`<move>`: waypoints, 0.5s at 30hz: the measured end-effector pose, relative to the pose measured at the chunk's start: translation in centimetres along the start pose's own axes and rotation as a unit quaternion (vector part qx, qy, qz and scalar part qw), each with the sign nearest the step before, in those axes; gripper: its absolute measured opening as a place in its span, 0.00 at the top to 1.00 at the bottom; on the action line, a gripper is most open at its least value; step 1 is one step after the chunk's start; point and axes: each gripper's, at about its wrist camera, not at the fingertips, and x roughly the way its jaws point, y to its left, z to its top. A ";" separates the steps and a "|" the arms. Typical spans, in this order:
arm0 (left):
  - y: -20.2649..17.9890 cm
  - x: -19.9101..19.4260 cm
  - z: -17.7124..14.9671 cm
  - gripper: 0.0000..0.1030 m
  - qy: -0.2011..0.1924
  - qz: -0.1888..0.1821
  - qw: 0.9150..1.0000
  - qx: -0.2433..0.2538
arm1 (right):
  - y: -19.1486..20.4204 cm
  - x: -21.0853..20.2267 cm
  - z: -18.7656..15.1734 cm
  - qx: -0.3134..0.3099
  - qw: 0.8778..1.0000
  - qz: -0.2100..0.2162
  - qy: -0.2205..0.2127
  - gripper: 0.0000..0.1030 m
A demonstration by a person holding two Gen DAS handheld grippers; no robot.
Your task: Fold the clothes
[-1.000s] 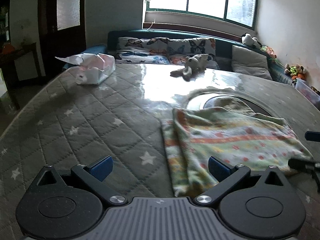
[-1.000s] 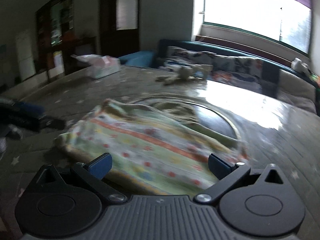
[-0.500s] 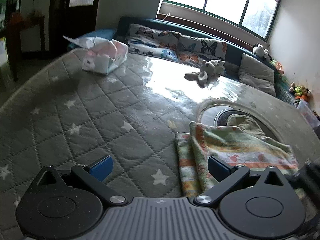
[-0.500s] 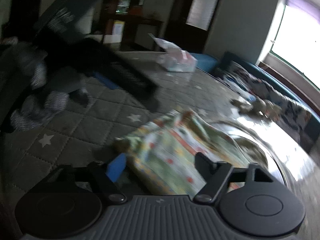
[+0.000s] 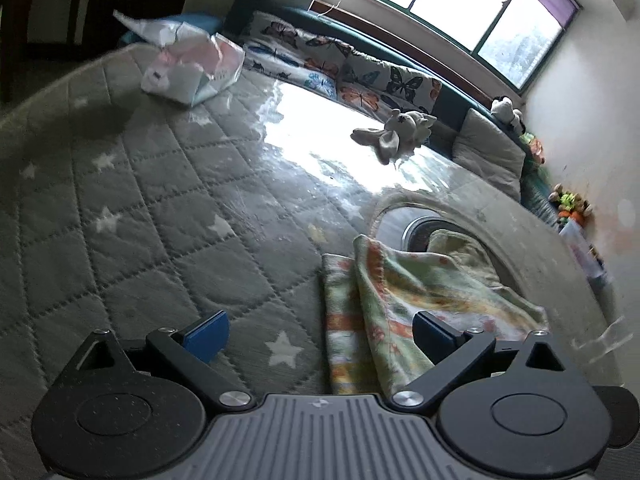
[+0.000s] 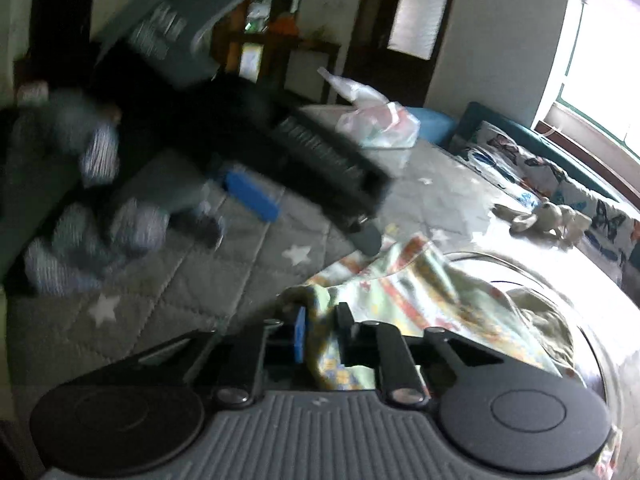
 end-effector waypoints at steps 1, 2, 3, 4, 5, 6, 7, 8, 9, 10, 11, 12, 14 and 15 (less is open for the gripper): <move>0.1 0.1 0.1 0.03 0.004 -0.009 1.000 -0.011 | -0.5 -0.5 0.1 0.011 1.000 0.002 -0.006 0.89; 0.1 0.3 0.2 0.03 0.010 -0.016 1.000 -0.022 | -0.8 -0.9 0.2 0.017 1.000 0.002 -0.012 0.89; 0.1 0.5 0.3 0.02 0.015 -0.022 0.999 -0.032 | -1.1 -1.3 0.3 0.024 1.000 0.003 -0.017 0.89; 0.0 0.7 0.3 0.03 0.021 -0.030 0.998 -0.041 | -1.4 -1.6 0.4 0.030 0.999 0.005 -0.021 0.90; -0.1 0.9 0.4 0.03 0.026 -0.038 0.998 -0.049 | -1.7 -1.9 0.5 0.036 0.999 0.006 -0.025 0.90; -0.2 1.1 0.4 0.03 0.030 -0.046 0.997 -0.057 | -1.9 -2.2 0.5 0.041 0.999 0.005 -0.030 0.90; -0.4 1.2 0.5 0.03 0.033 -0.053 0.996 -0.063 | -2.1 -2.4 0.4 0.044 0.999 0.005 -0.032 0.90; -0.5 1.3 0.5 0.03 0.035 -0.060 0.995 -0.069 | -2.2 -2.6 0.4 0.045 0.998 0.005 -0.034 0.90; -0.7 1.4 0.6 0.03 0.036 -0.066 0.995 -0.072 | -2.3 -2.7 0.4 0.046 0.998 0.005 -0.036 0.90; -1.0 1.5 0.7 0.04 0.037 -0.068 0.995 -0.071 | -2.4 -2.8 0.3 0.047 0.998 0.005 -0.037 0.90; -1.3 1.7 0.8 0.04 0.039 -0.069 0.995 -0.068 | -2.4 -2.9 0.3 0.048 0.998 0.006 -0.039 0.90; -1.5 1.8 0.9 0.06 0.042 -0.068 0.995 -0.068 | -2.4 -3.0 0.2 0.048 0.998 0.006 -0.040 0.90; -1.6 2.2 0.9 0.11 0.054 -0.070 0.993 -0.080 | -2.5 -3.1 0.1 0.050 0.998 0.007 -0.044 0.90; -1.5 2.4 0.8 0.15 0.060 -0.075 0.991 -0.089 | -2.6 -3.3 0.1 0.052 0.998 0.008 -0.046 0.90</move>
